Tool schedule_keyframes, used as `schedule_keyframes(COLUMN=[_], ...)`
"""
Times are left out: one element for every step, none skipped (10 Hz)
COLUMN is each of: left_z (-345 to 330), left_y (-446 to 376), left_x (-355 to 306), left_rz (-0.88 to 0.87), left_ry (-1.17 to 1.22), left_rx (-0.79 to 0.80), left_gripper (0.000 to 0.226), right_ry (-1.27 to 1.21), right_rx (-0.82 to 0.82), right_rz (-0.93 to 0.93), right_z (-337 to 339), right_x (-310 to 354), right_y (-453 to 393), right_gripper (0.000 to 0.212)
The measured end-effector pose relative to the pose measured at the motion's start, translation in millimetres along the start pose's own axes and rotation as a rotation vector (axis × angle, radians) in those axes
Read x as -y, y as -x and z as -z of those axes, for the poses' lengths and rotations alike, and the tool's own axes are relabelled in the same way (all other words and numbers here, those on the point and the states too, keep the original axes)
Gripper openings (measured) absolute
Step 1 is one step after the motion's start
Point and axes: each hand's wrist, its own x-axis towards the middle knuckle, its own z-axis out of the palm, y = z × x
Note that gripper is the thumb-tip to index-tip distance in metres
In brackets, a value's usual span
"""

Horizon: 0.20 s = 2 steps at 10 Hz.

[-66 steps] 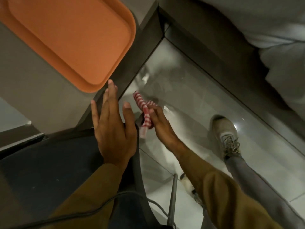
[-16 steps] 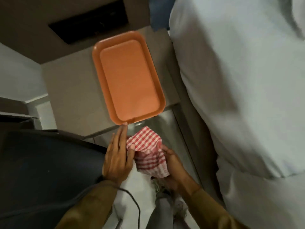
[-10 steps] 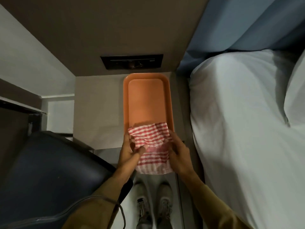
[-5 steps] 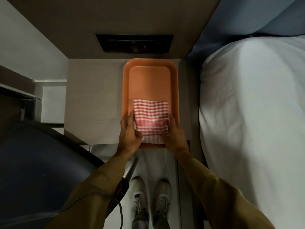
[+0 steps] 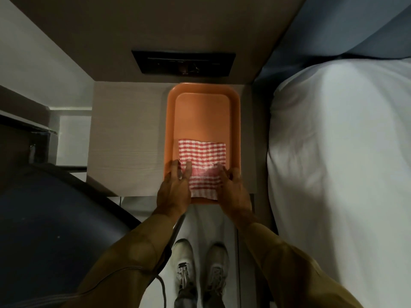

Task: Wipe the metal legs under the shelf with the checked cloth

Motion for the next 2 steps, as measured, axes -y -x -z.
schedule_keyframes(left_z=[18.2,66.0], left_y=[14.2,33.8], left_x=[-8.6,-16.8], left_rz=[-0.015,-0.062], left_ry=[-0.083,-0.157], left_rx=[-0.047,-0.155], left_gripper=[0.084,0.084], right_ry=[0.432,0.579], right_rx=[-0.104,-0.033], right_rz=[0.233,0.329], right_z=[12.0,35.3], right_x=[-7.3,-13.2], right_y=[18.7,90.0], right_gripper=[0.042,0.042])
